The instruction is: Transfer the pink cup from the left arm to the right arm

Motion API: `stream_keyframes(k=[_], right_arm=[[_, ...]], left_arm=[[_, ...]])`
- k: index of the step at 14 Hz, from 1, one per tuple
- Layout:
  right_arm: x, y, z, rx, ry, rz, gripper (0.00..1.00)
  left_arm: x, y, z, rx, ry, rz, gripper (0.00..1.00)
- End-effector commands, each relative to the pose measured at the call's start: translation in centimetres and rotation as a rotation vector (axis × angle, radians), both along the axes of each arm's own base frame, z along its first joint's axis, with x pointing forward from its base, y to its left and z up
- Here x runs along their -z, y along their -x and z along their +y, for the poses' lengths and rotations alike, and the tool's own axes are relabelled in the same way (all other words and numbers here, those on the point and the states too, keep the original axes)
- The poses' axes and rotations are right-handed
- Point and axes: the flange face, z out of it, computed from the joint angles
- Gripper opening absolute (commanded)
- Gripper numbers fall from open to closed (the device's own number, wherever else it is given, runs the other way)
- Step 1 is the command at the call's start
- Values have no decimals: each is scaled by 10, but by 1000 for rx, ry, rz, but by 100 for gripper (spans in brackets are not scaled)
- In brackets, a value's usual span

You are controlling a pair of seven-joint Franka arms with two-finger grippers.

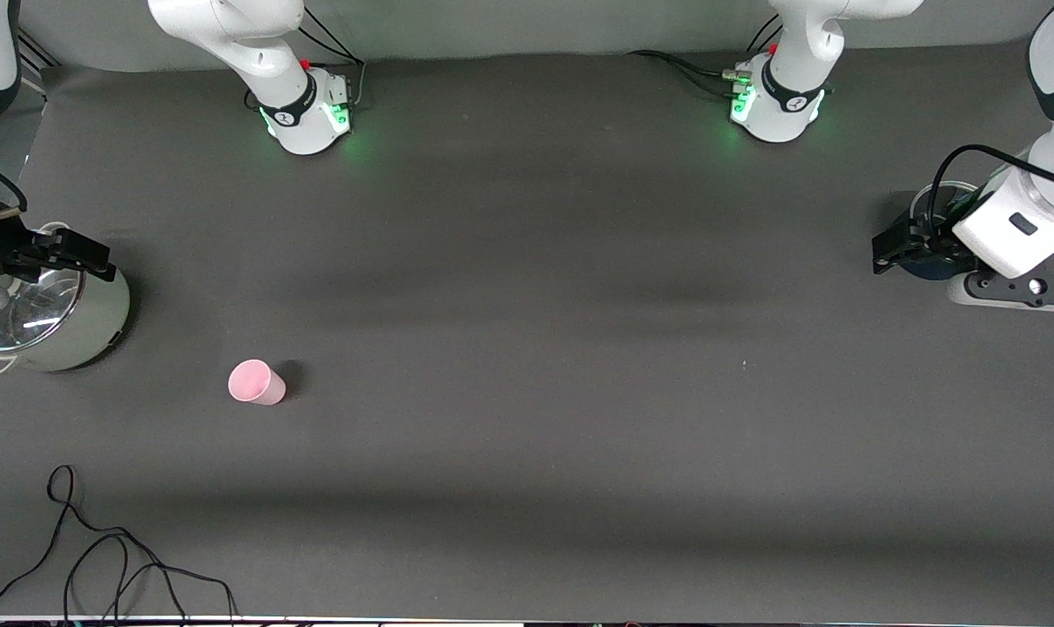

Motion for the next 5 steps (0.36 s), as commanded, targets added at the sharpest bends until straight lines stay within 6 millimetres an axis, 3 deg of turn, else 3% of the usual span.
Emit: stream_keyframes(k=[1, 5], right_arm=[[-8, 0, 1, 0, 19, 2, 100], [-8, 0, 0, -3, 19, 4, 100]], left_arm=[[-7, 4, 3, 11, -2, 7, 100], [-7, 4, 3, 11, -4, 8, 100]])
